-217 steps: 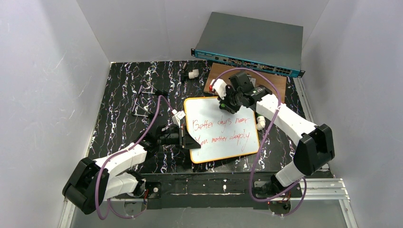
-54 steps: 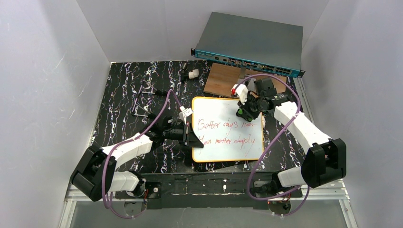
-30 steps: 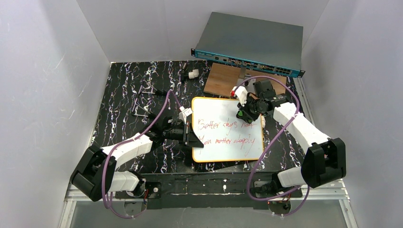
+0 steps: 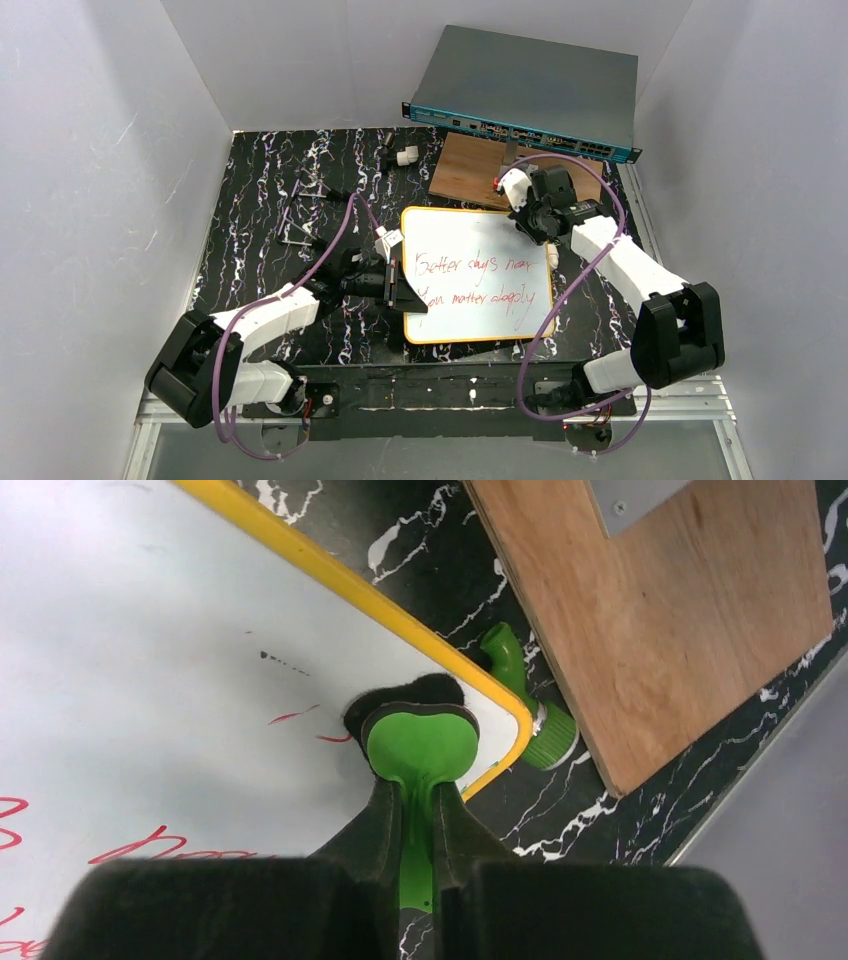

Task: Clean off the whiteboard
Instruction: Erase the whiteboard at the center of the board.

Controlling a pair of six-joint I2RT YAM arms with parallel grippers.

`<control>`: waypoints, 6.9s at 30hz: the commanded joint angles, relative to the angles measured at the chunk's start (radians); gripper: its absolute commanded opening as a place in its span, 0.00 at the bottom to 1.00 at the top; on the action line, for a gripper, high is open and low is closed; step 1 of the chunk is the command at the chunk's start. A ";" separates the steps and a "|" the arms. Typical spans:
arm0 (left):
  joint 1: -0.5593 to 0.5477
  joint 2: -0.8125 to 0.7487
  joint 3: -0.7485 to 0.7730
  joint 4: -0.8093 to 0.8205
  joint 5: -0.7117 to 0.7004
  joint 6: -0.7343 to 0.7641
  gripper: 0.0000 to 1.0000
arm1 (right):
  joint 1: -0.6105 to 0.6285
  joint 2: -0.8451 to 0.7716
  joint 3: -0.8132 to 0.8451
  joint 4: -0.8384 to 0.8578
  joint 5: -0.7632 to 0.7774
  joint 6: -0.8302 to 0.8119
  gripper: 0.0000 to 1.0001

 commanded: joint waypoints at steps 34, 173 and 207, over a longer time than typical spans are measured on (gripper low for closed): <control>-0.017 -0.057 -0.013 -0.020 -0.004 0.130 0.00 | 0.044 0.062 0.059 -0.198 -0.326 -0.100 0.01; -0.018 -0.203 -0.067 0.099 -0.028 0.121 0.00 | 0.150 0.065 0.137 -0.065 -0.279 0.401 0.01; -0.018 -0.233 -0.187 0.289 -0.074 -0.016 0.00 | 0.313 -0.045 0.251 -0.413 -0.581 -0.138 0.01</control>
